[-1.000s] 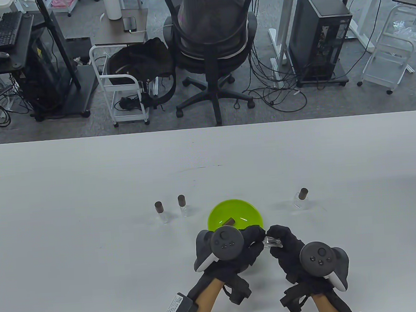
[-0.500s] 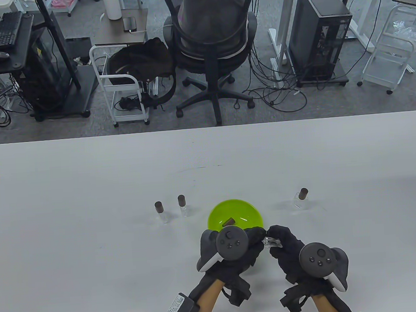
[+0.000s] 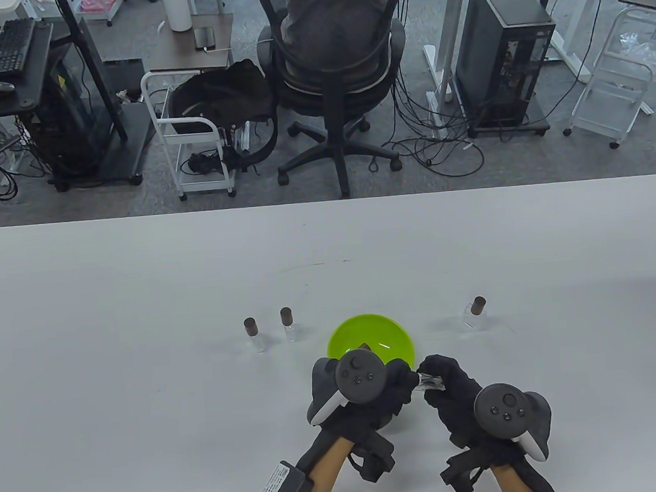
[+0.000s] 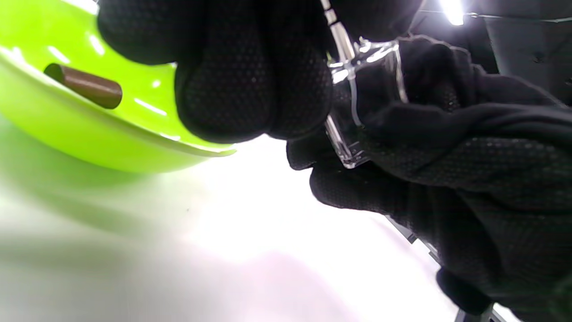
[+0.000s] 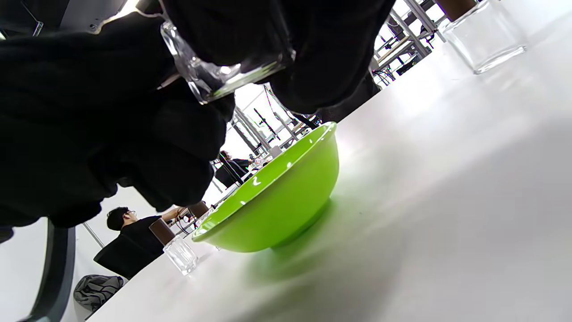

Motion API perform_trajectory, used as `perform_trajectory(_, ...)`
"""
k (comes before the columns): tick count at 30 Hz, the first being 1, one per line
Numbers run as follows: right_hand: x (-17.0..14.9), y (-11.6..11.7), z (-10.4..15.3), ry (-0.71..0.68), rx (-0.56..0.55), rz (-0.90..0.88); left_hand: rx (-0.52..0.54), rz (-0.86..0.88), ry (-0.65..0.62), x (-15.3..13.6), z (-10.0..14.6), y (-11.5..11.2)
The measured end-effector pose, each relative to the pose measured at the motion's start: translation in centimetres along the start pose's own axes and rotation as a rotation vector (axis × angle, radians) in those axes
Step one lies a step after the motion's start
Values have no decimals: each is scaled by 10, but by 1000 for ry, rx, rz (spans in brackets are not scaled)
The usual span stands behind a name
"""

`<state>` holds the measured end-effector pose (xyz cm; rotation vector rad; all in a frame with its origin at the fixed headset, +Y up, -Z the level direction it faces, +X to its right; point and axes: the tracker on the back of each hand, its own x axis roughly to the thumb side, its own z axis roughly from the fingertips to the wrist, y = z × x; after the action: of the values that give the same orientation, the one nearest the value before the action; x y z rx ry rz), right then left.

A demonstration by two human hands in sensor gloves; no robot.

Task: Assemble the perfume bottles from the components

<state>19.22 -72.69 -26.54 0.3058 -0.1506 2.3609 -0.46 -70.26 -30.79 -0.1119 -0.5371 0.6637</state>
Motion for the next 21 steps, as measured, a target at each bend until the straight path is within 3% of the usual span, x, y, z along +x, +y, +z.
perform_trajectory(8, -7, -4, -2, 30, 37, -138, 174, -372, -211, 18, 11, -3)
perform_trajectory(13, -2, -10, 0, 4, -11, -107, 177, -333, -228, 16, 12, 8)
perform_trajectory(17, -1, -20, 3, -5, -96, -41, 194, -288, -119, 11, 5, 31)
perform_trajectory(21, -10, -23, 1, 42, -111, -33, 68, -385, 86, 4, -11, 38)
